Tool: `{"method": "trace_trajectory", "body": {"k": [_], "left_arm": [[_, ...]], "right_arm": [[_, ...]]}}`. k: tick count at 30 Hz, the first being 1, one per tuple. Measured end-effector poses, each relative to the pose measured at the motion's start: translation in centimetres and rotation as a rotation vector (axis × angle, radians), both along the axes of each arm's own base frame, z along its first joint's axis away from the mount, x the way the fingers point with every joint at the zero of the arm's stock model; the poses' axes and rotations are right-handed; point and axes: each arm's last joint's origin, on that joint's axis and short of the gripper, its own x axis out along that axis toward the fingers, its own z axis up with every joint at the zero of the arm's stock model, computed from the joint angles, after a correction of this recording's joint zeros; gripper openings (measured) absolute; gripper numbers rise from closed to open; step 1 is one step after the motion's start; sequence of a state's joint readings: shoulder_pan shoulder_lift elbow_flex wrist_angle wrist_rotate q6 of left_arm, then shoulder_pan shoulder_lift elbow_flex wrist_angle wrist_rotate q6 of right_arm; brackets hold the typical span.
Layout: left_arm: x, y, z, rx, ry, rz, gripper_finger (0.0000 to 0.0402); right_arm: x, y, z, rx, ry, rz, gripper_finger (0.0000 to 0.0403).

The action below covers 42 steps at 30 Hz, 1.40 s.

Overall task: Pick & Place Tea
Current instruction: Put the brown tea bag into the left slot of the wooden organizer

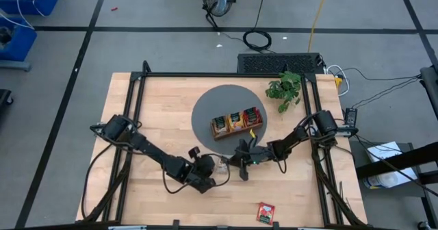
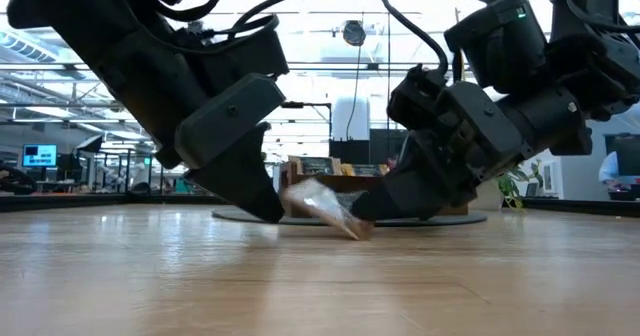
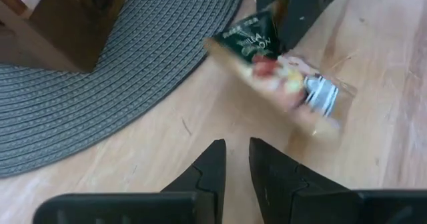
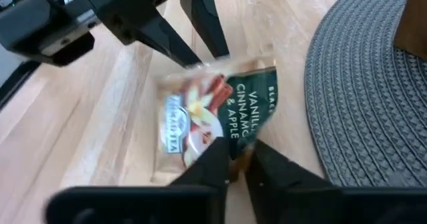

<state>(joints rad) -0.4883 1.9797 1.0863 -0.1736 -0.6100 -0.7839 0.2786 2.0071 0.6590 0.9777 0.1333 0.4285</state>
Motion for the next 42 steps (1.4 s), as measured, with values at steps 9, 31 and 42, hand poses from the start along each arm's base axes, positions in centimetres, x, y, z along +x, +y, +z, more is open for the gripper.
{"method": "trace_trajectory", "body": {"k": [9,31,42], "left_arm": [[-0.8,-1.2,0.0,0.052,0.002,-0.030,0.0074],[-2.9,-2.4,1.8,0.223,-0.068,0.033,0.0074],[-6.0,-4.3,4.8,0.288,-0.164,0.037,0.0074]], "right_arm": [[-0.1,0.6,1.2,-0.079,-0.056,0.069,0.0004],[-2.3,-6.2,14.8,-0.688,0.111,0.030,0.0000],[1.8,-7.7,13.0,-0.761,0.217,0.153,0.0000]]}}
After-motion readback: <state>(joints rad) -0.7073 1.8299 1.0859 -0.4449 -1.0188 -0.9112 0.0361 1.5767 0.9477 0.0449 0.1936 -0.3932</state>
